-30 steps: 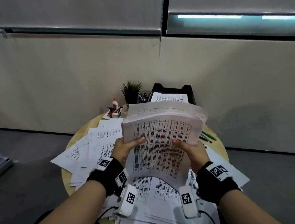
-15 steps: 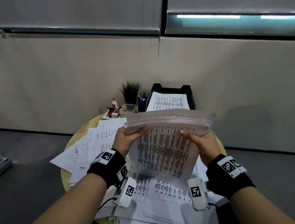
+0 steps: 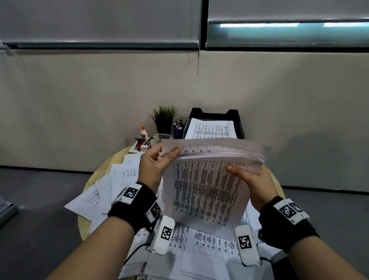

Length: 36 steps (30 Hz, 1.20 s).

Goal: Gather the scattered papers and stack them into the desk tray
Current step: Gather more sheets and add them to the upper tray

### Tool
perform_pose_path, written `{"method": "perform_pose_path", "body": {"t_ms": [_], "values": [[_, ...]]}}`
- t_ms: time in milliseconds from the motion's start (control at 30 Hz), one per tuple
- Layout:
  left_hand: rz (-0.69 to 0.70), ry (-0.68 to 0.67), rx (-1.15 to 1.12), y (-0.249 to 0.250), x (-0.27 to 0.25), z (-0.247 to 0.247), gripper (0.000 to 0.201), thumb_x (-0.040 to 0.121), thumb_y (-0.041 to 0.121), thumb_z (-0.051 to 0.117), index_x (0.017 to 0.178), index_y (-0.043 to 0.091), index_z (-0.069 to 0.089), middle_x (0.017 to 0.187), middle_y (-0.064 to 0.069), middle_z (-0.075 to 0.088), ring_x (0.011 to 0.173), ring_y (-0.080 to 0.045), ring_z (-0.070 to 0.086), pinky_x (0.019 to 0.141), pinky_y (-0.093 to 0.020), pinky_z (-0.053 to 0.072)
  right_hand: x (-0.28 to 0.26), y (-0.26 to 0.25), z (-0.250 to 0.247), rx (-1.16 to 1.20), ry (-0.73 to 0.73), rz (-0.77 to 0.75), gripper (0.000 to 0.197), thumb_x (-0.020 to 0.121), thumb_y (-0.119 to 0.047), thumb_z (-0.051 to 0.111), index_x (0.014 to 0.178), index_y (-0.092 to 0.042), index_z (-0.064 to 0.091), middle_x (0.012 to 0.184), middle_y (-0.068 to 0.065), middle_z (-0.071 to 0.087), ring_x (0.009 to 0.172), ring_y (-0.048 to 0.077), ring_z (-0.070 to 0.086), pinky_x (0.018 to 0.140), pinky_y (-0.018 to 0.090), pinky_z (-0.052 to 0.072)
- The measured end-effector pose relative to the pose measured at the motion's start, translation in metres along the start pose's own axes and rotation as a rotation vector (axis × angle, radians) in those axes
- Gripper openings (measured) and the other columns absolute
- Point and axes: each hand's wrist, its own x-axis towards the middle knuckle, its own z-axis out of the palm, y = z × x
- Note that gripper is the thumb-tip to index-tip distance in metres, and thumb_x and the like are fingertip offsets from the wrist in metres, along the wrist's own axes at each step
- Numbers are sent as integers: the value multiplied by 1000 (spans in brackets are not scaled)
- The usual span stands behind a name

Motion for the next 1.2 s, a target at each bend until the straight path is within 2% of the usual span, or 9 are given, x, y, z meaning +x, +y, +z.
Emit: {"method": "perform_pose_path", "body": {"t_ms": [133, 267, 467, 567, 700, 833, 967, 1100, 1200], "values": [[-146, -77, 6, -22, -12, -13, 58, 46, 49, 86, 91, 17, 67, 80, 9, 74, 78, -1, 68, 72, -19, 53, 2, 0, -1, 11, 18, 30, 23, 74, 6, 69, 96, 2, 70, 93, 16, 74, 86, 25, 72, 74, 31, 57], [-319, -45, 127, -44, -22, -16, 24, 70, 10, 77, 91, 17, 67, 83, 6, 74, 82, -7, 69, 93, -37, 51, 3, 1, -1, 9, 36, 32, 30, 66, -7, 76, 95, 0, 70, 93, 18, 73, 89, 28, 70, 82, 38, 57], [-420, 58, 31, -64, -33, -11, 12, 78, 7, 70, 91, 10, 69, 81, 7, 75, 80, -1, 69, 96, -32, 49, -6, 34, -20, -44, 50, 149, 61, 43, -38, 91, 94, -11, 72, 96, 11, 74, 93, 26, 71, 73, 30, 58], [-397, 83, 11, -62, -36, -1, 15, 80, 10, 69, 94, 10, 70, 87, 6, 74, 88, -4, 69, 97, -32, 49, -16, 51, -26, -62, 85, 196, 57, 53, -31, 84, 104, -10, 66, 94, 6, 75, 96, 28, 69, 65, 24, 56], [-331, 124, 28, -45, -36, 14, 13, 84, 26, 64, 93, 17, 70, 95, 3, 74, 104, -17, 66, 96, -35, 48, -9, 34, -15, 3, 102, 117, 27, 81, -14, 65, 107, -7, 65, 96, 6, 75, 94, 24, 70, 72, 30, 58], [-233, 139, -26, -26, -30, 26, 32, 90, 39, 52, 109, 16, 64, 109, -2, 70, 108, -17, 64, 97, -38, 48, 3, 13, -8, -4, 102, 20, 43, 67, -37, 75, 104, -15, 71, 110, 10, 71, 108, 30, 64, 94, 44, 49], [-302, 104, 0, -38, -49, 20, 46, 83, 54, 56, 117, 22, 58, 115, 2, 67, 112, -18, 61, 100, -43, 44, -4, 28, -17, -163, 153, 33, 28, 79, -15, 71, 107, -15, 67, 104, 4, 73, 103, 25, 66, 97, 50, 48], [-354, 111, 81, -45, -63, 21, 31, 90, 41, 51, 115, 22, 52, 111, 17, 57, 115, -13, 52, 100, -28, 33, -17, 40, -21, -160, 198, 68, 71, 60, -46, 82, 119, -14, 59, 109, 3, 71, 103, 21, 66, 95, 50, 50], [-387, 72, 40, -40, -60, 26, 32, 94, 32, 50, 125, 23, 46, 112, 17, 53, 118, -10, 46, 97, -25, 30, -17, 36, -19, -163, 210, 35, 64, 72, -32, 76, 127, -12, 50, 114, 7, 68, 107, 23, 64, 97, 50, 49]]}}
